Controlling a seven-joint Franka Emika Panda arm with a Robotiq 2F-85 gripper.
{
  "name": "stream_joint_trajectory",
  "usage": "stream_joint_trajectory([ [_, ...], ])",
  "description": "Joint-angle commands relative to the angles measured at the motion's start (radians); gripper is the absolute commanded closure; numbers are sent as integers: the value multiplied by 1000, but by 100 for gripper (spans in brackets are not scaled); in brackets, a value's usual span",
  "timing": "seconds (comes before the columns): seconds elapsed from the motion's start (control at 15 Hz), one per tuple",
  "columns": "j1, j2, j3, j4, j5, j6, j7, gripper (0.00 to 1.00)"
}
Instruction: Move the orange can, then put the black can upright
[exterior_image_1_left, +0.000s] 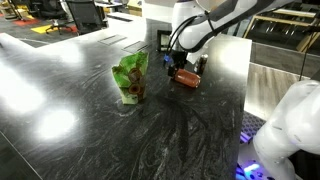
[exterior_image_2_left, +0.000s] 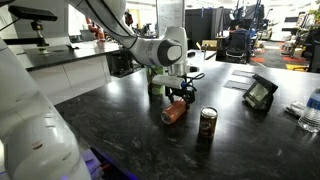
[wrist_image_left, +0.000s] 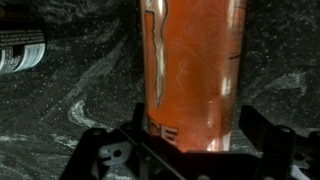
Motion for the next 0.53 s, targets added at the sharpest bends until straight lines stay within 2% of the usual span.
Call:
stream_joint_trajectory([
  [0.0, -18, 32, 7, 3, 29, 27, -39, 36],
  [0.13, -18, 30, 8, 4, 37, 18, -43, 51],
  [0.2, -18, 26, 9, 5, 39, 12, -45, 53],
  [0.47, -9, 8, 18, 16, 33, -45, -75, 53],
])
